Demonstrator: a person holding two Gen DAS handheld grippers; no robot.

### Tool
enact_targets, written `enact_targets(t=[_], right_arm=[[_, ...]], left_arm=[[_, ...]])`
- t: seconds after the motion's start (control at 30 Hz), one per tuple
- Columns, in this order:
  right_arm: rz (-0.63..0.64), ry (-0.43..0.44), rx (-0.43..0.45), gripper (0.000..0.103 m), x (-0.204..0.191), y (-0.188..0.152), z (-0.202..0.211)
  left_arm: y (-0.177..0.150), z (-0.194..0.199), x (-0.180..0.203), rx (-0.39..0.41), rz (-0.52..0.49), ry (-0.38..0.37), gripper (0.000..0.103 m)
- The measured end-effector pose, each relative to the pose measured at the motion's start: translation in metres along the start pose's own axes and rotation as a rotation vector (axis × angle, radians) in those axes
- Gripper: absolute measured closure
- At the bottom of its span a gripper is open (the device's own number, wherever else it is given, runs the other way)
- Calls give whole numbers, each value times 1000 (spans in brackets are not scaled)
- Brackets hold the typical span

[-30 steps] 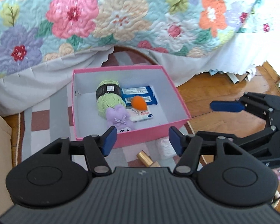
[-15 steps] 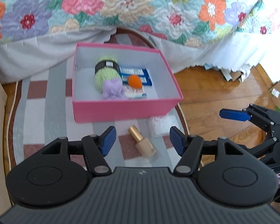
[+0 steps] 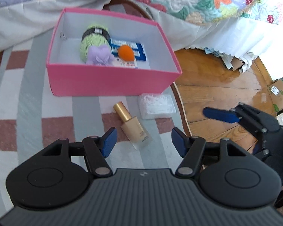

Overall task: Organize objects
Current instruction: 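Move the open left tool down to the gold-capped foundation bottle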

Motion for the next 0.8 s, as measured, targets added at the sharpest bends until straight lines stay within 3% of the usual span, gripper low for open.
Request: enact_targets(t=[0.17,0.33,0.53,0.73,0.8], right_arm=[[-6,21,-66,22,2,-11,-37],[-55,-23,-105,25,3,-22,-83],[-78,-46,-126,26,2,-30,-102],[-131,-37,-145,40,11,-37,-112],[-134,-33,-154,49,14,-39,-117]], left_arm=[[-4,-21,-14,9,63,4,40],[-9,-41,-30,10,66,18,40],[-15,-72,-39,-25,85,0,40],[-18,-102,-28,-64,57,-17,42],[-16,-108,-28,-68,57,-30,43]])
Point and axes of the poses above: each gripper's, at about its wrist camera, not at the fingertips, and z roughly against the way its jaws point, x to its right, y to its top, the point moved 4 cm from there along -z, roughly the way its jaws point, and after that the axes turned 9 degrees about -x, right-handed, at the moved point
